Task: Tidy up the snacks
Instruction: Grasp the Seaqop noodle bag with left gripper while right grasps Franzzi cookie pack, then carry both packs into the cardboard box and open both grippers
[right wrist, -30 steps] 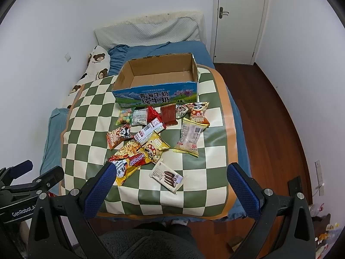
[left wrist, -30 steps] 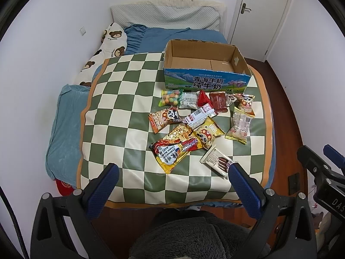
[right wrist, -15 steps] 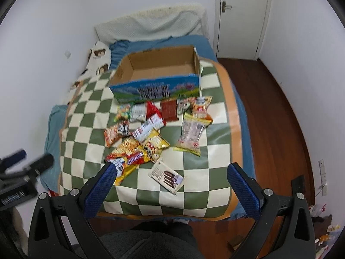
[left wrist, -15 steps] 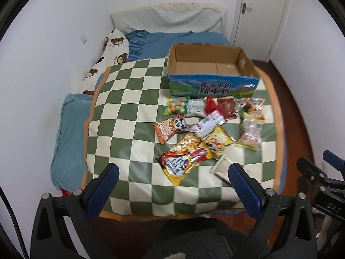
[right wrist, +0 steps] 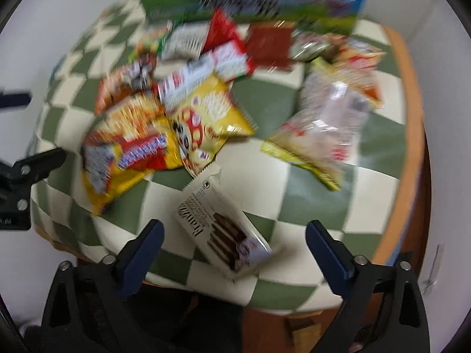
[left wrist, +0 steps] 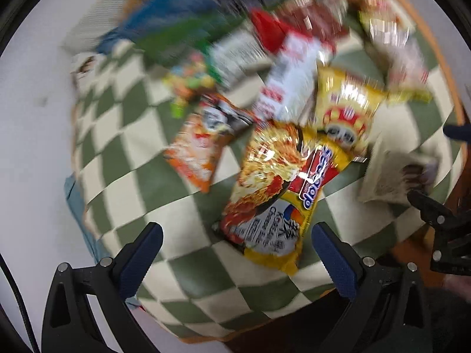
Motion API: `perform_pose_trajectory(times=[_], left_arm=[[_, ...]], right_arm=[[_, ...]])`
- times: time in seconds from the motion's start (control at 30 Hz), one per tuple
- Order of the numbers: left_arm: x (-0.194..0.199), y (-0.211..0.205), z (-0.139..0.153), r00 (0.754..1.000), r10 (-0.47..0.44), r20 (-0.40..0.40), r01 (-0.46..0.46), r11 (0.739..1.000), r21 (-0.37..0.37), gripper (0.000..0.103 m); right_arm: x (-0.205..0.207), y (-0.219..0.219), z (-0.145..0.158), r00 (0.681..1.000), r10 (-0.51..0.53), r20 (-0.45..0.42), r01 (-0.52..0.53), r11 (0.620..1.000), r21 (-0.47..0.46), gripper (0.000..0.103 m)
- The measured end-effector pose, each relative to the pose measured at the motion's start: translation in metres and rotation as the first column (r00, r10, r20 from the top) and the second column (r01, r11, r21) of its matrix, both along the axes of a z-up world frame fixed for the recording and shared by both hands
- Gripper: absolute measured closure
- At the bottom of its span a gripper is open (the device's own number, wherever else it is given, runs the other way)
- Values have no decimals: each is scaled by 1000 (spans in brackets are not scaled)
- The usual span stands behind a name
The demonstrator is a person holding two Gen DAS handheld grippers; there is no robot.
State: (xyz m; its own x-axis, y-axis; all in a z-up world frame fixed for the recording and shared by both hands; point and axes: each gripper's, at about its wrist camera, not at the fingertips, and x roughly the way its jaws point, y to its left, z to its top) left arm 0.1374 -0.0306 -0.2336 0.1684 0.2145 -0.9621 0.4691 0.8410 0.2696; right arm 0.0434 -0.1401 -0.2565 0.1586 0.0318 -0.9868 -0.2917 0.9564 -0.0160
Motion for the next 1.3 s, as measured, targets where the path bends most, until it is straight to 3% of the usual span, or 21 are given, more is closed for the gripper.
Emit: perform_pose_trajectory(times=[0.17, 0.23, 0.3, 0.37, 0.4, 0.47, 0.53, 0.57, 0.63, 0.7, 0.73, 0.77, 0.83, 0.93, 1.03, 1.1, 1.17, 1.27, 1.3], left_arm=[[20, -14, -62, 984, -143, -102, 144, 990, 3, 0], [23, -21, -77, 971, -194, -138, 190, 981, -44, 0], [27, -22, -88, 969, -194, -155, 186, 981, -60, 18], [32, -14, -90, 978, -132, -159, 121, 990, -76, 18], [35, -8, -89, 985, -81, -151, 70, 995, -77, 18], [40, 17, -86, 987, 62, -149, -75, 994, -81, 18], [44, 53, -86, 954, 247, -168, -263, 961, -81, 18], [43, 74, -86, 922, 343, -181, -364, 926, -99, 18], [38, 102, -91, 863, 459, -212, -488, 865, -116, 18], [34, 126, -102, 805, 529, -269, -579, 798, -163, 18], [33, 134, -110, 788, 539, -297, -601, 778, -182, 18], [33, 137, -117, 783, 530, -324, -603, 775, -188, 18], [36, 150, -127, 796, 488, -357, -574, 797, -190, 18], [32, 145, -136, 844, 416, -339, -493, 850, -185, 18], [26, 140, -140, 864, 374, -338, -446, 879, -170, 18], [21, 142, -145, 866, 371, -336, -445, 878, -178, 18], [18, 136, -142, 861, 382, -335, -457, 871, -179, 18], [23, 144, -137, 847, 431, -312, -498, 848, -183, 19], [18, 135, -130, 838, 450, -309, -517, 836, -183, 21]], right_arm=[[1, 14, -34, 994, 108, -24, -108, 993, -39, 12], [0, 19, -45, 990, 139, -36, -141, 989, -48, 14], [-2, 21, -54, 988, 147, -49, -149, 988, -48, 18], [-3, 23, -57, 988, 145, -50, -147, 988, -38, 26], [-4, 23, -57, 990, 132, -53, -133, 991, -24, 36], [-1, 21, -59, 996, 53, -69, -53, 999, 8, 43], [3, 11, -61, 993, -74, -97, 79, 996, 50, 44], [5, 3, -62, 981, -150, -121, 160, 984, 78, 44], [6, -15, -69, 928, -314, -199, 345, 927, 146, 44], [6, -33, -77, 846, -452, -283, 516, 827, 224, 44], [6, -41, -82, 799, -505, -326, 590, 763, 263, 44], [5, -46, -87, 766, -533, -360, 634, 719, 286, 44], [7, -52, -90, 744, -535, -399, 658, 691, 300, 43], [3, -54, -78, 783, -503, -366, 609, 741, 284, 26], [-2, -44, -61, 829, -467, -308, 538, 817, 207, 25], [-10, -36, -60, 851, -441, -284, 496, 853, 162, 25], [-13, -31, -55, 855, -432, -289, 479, 870, 119, 25], [-16, -27, -54, 852, -440, -286, 479, 874, 84, 26], [-18, -24, -56, 849, -451, -276, 487, 870, 77, 33]])
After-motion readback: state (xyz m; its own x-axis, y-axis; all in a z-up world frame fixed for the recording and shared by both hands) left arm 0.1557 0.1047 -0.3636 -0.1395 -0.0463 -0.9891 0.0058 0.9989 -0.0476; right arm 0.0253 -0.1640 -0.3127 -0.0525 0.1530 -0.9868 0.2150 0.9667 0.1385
